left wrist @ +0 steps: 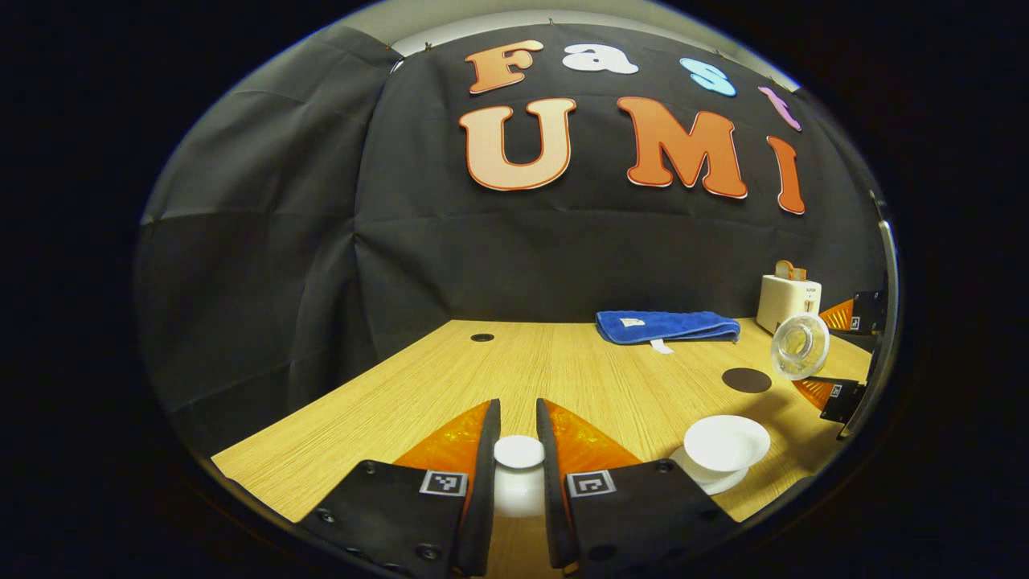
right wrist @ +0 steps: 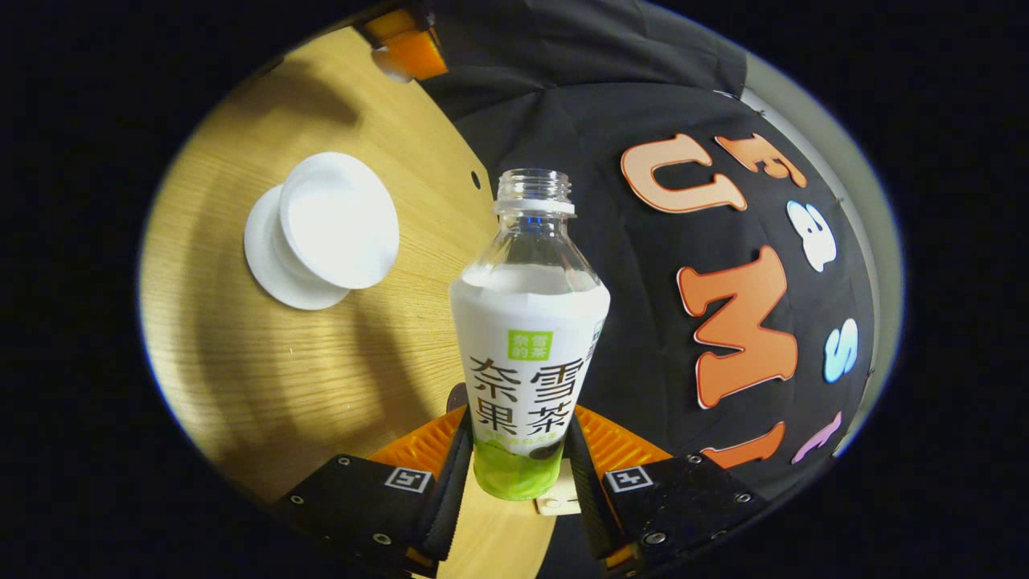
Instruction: Open the teacup lid with one hand, grasp the water bottle and pour water into the teacup with the other hand; after pouring, place the water bottle on the coaster and then close the teacup lid.
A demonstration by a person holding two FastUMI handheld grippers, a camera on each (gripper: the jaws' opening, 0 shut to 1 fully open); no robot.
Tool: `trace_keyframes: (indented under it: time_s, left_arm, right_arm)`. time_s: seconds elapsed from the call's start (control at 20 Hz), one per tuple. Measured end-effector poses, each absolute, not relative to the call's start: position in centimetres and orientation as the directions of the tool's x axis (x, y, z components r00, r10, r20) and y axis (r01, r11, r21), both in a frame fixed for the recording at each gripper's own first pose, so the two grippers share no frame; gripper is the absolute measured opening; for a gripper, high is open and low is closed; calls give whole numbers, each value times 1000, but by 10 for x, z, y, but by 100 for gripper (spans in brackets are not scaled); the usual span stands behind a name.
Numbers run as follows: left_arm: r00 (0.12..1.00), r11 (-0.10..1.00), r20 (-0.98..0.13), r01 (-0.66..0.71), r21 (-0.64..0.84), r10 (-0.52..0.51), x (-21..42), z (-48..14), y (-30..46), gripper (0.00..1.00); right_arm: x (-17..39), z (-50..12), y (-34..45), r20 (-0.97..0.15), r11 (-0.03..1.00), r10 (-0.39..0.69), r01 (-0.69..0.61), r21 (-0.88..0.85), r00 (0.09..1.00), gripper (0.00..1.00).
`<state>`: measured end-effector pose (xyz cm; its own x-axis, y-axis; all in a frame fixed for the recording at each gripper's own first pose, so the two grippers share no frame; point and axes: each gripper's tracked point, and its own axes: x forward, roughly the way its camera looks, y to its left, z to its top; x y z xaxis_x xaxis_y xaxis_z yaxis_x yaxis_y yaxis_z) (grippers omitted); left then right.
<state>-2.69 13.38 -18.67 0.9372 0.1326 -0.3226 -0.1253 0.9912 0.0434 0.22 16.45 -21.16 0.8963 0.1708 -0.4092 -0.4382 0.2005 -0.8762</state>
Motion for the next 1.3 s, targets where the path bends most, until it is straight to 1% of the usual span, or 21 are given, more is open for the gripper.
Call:
trace_keyframes:
  time_s: [0.2,0.35,0.4,0.45,0.5,0.55,0.7,0.75,0.8,0.95,1.0,1.05,1.15,1.2,1.25,1.3]
  left_arm:
    - [936,990,-324,-134,38,139,-27,-187,142,31]
    - [934,989,-326,-141,38,146,-30,-188,145,31]
    - [934,989,-327,-142,39,147,-30,-188,147,29]
    - [933,989,-327,-142,39,146,-31,-188,146,31]
    - [934,989,-328,-140,39,145,-31,-187,147,31]
    - [935,990,-325,-138,40,144,-32,-186,148,29]
    - [937,989,-318,-138,51,147,-32,-183,148,31]
    - [937,989,-318,-136,51,145,-33,-183,149,29]
    - [937,989,-315,-138,52,147,-32,-181,149,31]
    - [938,989,-315,-134,54,144,-34,-181,149,29]
    - [938,989,-314,-134,57,145,-34,-180,149,29]
    - [939,989,-312,-133,58,144,-34,-179,150,29]
    - [941,989,-307,-131,61,144,-36,-177,150,31]
    - [942,990,-305,-130,63,143,-36,-175,149,29]
    - [943,990,-301,-129,64,142,-35,-173,149,31]
    - [944,990,-299,-126,64,140,-35,-173,148,31]
  right_arm:
    - [11,-205,165,-361,60,171,-376,-925,917,64]
    - [18,-199,165,-306,-37,180,-305,-952,935,64]
    - [19,-196,166,-288,-62,183,-281,-958,940,64]
    - [22,-195,167,-275,-81,188,-264,-961,943,64]
    - [23,-194,169,-265,-93,193,-252,-963,945,64]
    - [25,-192,170,-261,-103,197,-245,-964,945,64]
    - [27,-187,171,-252,-138,207,-227,-964,945,64]
    - [29,-186,172,-249,-149,212,-220,-964,945,64]
    - [30,-187,171,-246,-157,214,-215,-964,945,64]
    - [32,-185,172,-238,-175,223,-201,-964,945,64]
    - [32,-184,172,-230,-181,226,-191,-965,947,67]
    - [34,-184,171,-221,-188,228,-180,-965,948,64]
    - [36,-182,171,-206,-201,230,-161,-966,951,64]
    - [39,-178,170,-192,-209,228,-145,-967,954,63]
    - [40,-173,170,-178,-219,233,-126,-967,956,63]
    - [39,-168,169,-169,-228,237,-115,-967,957,63]
